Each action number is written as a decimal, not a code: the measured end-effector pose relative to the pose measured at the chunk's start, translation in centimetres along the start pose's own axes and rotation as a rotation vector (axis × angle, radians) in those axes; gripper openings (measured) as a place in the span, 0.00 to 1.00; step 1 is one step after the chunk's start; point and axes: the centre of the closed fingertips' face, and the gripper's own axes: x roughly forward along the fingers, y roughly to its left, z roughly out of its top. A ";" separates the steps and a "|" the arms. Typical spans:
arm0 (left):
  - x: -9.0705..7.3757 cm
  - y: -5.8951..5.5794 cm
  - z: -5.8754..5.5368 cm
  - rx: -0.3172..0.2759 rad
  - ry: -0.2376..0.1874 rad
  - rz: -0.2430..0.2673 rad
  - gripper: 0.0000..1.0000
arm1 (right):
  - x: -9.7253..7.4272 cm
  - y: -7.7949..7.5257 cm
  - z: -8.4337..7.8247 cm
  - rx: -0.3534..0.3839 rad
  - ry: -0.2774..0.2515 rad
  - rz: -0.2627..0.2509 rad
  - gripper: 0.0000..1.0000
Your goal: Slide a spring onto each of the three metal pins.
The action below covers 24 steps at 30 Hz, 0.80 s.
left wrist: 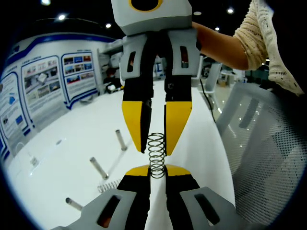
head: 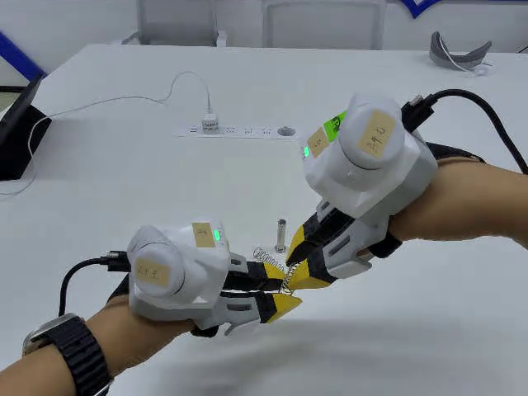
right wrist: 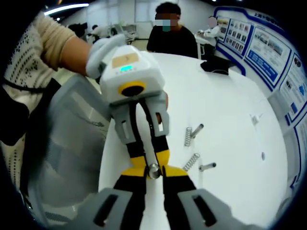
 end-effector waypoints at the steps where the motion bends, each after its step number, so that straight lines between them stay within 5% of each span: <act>1: 0.0 0.1 0.1 -0.002 -0.004 0.002 0.10 | 0.0 0.0 0.0 0.002 0.003 -0.001 0.14; 24: -0.4 0.7 -0.4 -0.071 -0.037 0.029 0.17 | -0.3 -1.1 -0.4 0.045 0.004 -0.021 0.12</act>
